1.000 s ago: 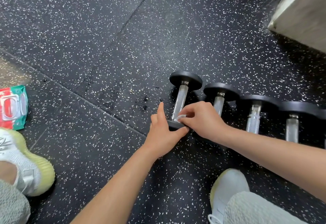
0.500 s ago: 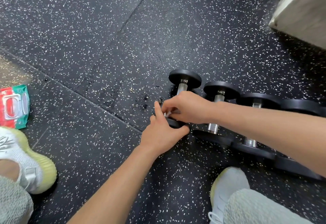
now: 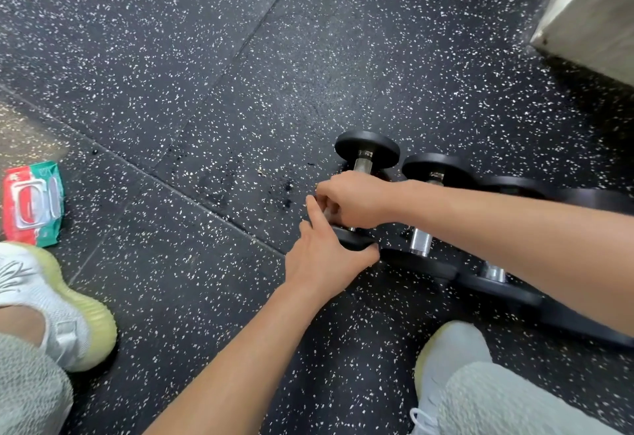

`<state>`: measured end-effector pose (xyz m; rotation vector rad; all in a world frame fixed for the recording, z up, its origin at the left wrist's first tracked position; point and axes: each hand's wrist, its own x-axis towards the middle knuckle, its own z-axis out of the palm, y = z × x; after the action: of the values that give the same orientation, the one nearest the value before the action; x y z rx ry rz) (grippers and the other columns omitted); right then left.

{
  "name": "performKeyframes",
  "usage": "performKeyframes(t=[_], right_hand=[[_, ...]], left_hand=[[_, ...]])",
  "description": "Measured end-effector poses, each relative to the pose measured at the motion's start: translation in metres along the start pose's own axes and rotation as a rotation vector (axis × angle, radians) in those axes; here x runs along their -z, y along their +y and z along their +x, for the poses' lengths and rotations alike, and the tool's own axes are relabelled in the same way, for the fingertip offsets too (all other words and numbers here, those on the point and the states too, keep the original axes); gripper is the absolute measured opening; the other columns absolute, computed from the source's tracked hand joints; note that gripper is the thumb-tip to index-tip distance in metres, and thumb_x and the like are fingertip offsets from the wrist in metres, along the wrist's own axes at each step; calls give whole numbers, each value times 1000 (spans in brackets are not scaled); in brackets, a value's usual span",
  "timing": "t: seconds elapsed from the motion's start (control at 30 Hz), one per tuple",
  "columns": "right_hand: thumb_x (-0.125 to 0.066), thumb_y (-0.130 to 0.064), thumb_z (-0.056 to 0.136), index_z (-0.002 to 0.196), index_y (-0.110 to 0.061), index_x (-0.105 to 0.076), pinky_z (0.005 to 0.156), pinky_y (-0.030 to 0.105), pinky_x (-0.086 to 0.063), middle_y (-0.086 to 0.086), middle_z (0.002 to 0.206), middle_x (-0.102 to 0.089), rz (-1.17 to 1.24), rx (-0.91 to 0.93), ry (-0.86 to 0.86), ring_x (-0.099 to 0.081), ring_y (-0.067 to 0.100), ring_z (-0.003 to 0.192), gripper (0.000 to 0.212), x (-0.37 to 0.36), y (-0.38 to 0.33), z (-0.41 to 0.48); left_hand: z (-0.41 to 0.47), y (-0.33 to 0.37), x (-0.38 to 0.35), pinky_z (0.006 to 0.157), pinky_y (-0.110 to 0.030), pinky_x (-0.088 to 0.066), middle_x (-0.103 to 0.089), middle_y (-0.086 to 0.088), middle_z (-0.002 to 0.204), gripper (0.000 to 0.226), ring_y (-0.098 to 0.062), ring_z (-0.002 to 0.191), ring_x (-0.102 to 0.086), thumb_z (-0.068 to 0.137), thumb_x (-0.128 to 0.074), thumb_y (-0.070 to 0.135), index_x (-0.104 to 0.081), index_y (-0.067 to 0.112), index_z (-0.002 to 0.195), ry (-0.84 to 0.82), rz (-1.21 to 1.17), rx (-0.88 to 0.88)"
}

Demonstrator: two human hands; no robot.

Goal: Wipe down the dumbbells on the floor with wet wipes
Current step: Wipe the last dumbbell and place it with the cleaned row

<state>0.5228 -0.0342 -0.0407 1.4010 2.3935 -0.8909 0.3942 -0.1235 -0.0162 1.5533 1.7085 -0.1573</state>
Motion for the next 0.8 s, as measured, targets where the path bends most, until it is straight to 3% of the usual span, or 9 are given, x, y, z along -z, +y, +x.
performKeyframes(t=[0.13, 0.2, 0.33, 0.53, 0.8], right_hand=[[-74, -20, 84, 103, -21, -64, 76, 35, -47, -11, 80, -66, 219, 77, 287, -58, 15, 88, 21, -14, 1, -28], [-75, -20, 86, 104, -20, -65, 76, 30, -43, -9, 84, -64, 291, 72, 344, -53, 11, 87, 20, -11, 1, -43], [-74, -25, 89, 102, -29, -72, 77, 31, -46, -6, 88, -65, 299, -11, 337, -60, 14, 87, 14, -9, 1, -66], [-65, -20, 88, 98, -29, -75, 77, 36, -54, -8, 93, -76, 235, -339, 323, -68, 22, 93, 17, -25, -12, -75], [-66, -15, 87, 88, -25, -70, 79, 31, -52, -8, 93, -69, 606, -599, 235, -64, 17, 92, 11, -30, -10, -60]], left_hand=[[3, -5, 1, 98, -46, -49, -41, -7, 157, 136, -31, 132, -56, 66, -69, 77, 13, 28, 163, -19, -27, -5], [6, -8, 5, 100, -46, -49, -40, -6, 159, 136, -30, 135, -55, 66, -70, 78, 11, 29, 163, -40, -54, 3], [10, -12, 13, 105, -49, -50, -45, -4, 157, 135, -30, 132, -57, 62, -69, 78, 10, 35, 162, -92, -93, 23], [9, -14, 14, 104, -50, -50, -47, -1, 155, 135, -27, 129, -59, 58, -69, 79, 9, 37, 161, -111, -140, 21], [14, -20, 15, 100, -50, -54, -59, -1, 142, 133, -28, 116, -66, 56, -72, 80, 7, 46, 157, -134, -217, 52]])
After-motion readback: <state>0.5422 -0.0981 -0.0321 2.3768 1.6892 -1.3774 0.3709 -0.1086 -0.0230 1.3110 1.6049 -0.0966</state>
